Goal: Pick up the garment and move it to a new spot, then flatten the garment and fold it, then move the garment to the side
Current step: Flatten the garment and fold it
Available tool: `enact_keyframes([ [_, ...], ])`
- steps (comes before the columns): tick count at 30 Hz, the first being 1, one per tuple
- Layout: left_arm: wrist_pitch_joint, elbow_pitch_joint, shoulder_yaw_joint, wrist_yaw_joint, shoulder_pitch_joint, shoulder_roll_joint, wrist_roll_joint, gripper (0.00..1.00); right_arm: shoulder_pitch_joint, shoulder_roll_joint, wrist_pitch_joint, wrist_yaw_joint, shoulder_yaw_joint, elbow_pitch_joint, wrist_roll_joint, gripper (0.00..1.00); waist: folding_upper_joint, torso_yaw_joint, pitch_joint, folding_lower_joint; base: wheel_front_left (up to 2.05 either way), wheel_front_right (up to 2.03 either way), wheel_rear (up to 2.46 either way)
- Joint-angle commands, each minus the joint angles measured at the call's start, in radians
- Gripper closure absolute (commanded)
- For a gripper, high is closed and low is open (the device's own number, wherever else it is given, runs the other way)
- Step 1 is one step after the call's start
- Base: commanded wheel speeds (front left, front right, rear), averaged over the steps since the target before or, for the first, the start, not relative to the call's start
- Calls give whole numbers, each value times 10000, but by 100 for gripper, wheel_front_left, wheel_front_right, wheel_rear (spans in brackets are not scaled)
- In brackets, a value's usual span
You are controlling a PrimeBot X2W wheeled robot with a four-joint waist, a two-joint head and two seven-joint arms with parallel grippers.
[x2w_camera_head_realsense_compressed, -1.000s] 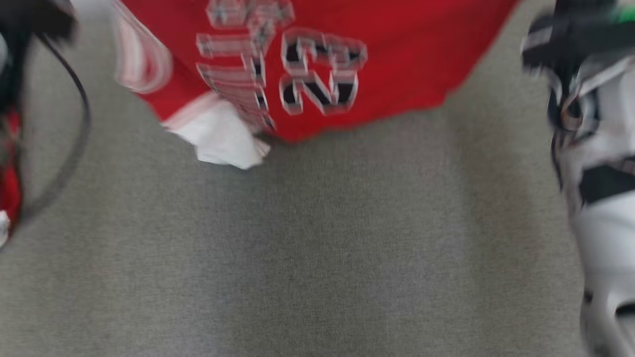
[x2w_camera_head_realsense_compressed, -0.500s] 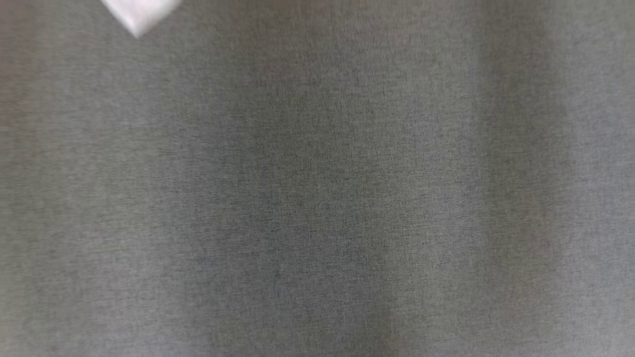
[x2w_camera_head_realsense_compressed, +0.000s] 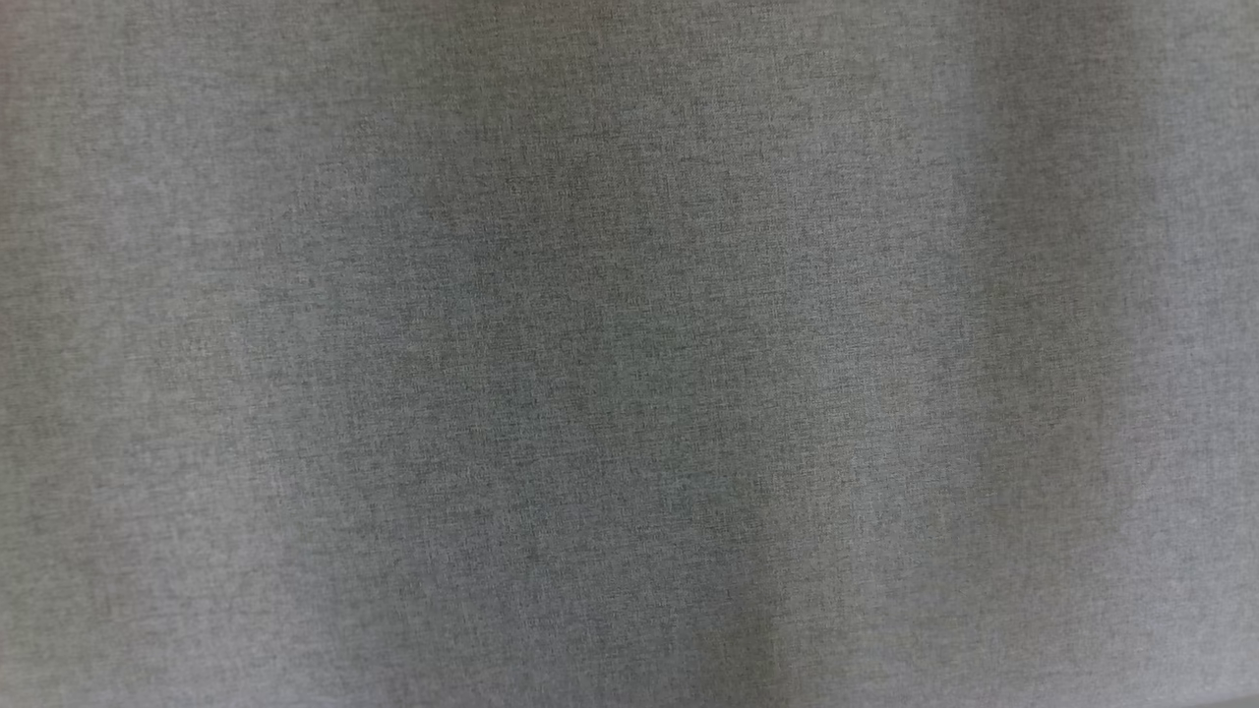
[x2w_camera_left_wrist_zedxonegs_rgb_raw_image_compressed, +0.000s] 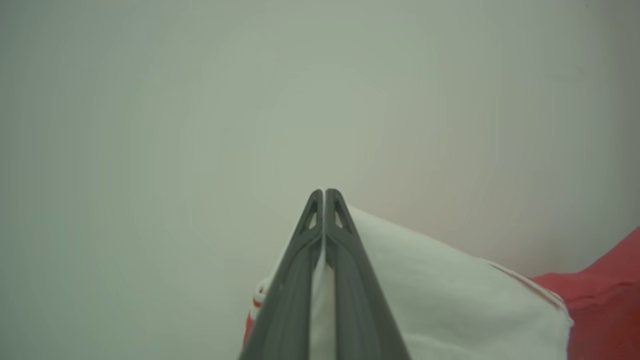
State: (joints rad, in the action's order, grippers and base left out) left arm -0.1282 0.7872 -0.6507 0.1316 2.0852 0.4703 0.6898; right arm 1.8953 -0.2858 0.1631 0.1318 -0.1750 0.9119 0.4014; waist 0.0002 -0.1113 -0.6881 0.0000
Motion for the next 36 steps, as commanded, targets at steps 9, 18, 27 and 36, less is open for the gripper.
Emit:
enact_keyframes([
  [9, -711, -418, -476, -17, -1293, 538, 899, 100, -992, -62, 666, -23, -397, 332, 557, 100, -2, -74, 191, 0, 0, 0, 0],
  [18, -1320, -2305, -26, -365, -5052, 1601, 1635, 100, -4566, -370, 1008, -23, -519, -1113, 1452, 100, -2, -209, 1434, 0, 0, 0, 0],
  [27, -1373, -7379, 2364, -2670, -12030, 1947, 1984, 100, -9808, -360, 1013, -23, 86, -4419, 1813, 100, -2, -208, 2502, 0, 0, 0, 0],
  [36, -1374, -9183, 3779, -3075, -16665, 614, 1362, 100, -13595, 62, 962, -23, 1025, -6159, 1647, 100, -2, 168, 3294, 0, 0, 0, 0],
])
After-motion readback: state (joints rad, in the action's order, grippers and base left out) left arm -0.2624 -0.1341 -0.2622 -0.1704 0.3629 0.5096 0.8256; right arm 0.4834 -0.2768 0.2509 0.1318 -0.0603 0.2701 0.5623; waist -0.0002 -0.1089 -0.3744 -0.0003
